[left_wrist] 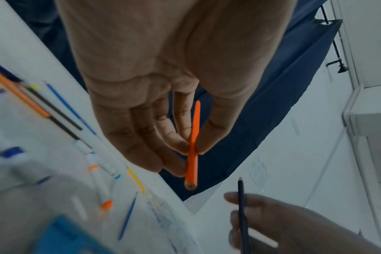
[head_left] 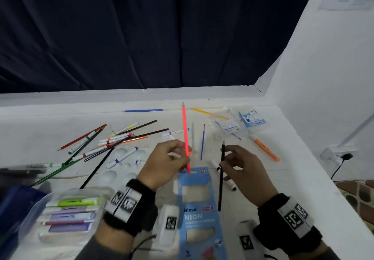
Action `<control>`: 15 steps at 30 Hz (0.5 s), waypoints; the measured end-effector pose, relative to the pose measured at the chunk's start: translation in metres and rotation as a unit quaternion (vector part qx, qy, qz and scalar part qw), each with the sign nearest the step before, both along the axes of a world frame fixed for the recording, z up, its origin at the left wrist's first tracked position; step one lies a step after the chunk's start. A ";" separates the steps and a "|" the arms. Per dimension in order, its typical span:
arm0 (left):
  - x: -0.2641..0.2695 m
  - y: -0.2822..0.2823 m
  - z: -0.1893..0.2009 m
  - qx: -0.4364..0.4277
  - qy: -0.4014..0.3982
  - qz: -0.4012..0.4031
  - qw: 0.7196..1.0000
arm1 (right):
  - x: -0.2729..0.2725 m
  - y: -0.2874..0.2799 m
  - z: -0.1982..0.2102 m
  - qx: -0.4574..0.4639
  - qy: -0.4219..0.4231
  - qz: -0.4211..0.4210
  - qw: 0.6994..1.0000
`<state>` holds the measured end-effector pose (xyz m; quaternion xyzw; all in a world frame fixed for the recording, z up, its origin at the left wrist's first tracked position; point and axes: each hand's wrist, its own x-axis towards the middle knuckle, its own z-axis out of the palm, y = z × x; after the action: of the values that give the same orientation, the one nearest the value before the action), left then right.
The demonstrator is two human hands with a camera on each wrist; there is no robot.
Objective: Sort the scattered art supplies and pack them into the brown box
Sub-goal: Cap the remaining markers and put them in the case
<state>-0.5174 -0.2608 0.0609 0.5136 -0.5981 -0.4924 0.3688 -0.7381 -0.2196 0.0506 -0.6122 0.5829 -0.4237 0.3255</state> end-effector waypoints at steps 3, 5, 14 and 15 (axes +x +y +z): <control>0.017 0.029 -0.015 -0.021 0.004 -0.005 1.000 | 0.013 0.005 -0.003 0.001 -0.036 -0.009 0.999; 0.024 0.037 -0.030 -0.033 -0.019 -0.015 0.999 | 0.019 0.008 -0.006 -0.003 -0.066 -0.012 0.998; 0.024 0.043 -0.053 -0.015 -0.042 -0.037 0.998 | 0.039 -0.004 -0.016 0.041 -0.016 0.028 0.999; 0.022 0.043 -0.054 -0.012 -0.058 -0.042 0.997 | 0.039 -0.006 -0.017 0.052 -0.003 0.037 0.998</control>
<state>-0.4952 -0.2177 0.0072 0.5111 -0.6452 -0.4702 0.3186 -0.6989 -0.2259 0.0334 -0.6140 0.5801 -0.3823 0.3746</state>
